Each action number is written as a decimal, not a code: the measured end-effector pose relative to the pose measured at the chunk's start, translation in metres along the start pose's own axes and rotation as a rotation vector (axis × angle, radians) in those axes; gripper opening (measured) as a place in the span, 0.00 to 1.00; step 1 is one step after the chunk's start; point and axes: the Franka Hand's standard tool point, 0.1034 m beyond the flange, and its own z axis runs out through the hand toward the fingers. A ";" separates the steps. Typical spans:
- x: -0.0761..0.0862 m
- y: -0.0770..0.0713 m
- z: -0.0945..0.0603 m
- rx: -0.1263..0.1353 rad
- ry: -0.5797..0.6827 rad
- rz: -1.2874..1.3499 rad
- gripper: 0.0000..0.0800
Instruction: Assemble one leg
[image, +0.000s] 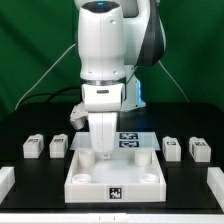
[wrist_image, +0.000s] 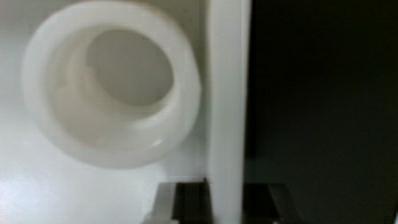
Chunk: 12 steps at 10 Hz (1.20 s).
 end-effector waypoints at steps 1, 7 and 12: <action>0.000 0.000 0.000 0.000 0.000 0.000 0.08; 0.056 0.059 -0.002 -0.018 0.033 -0.007 0.08; 0.084 0.082 -0.002 -0.017 0.052 0.013 0.08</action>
Offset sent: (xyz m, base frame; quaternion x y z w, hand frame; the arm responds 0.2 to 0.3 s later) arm 0.0467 0.0411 0.0063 0.0218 0.0006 -0.0091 0.9997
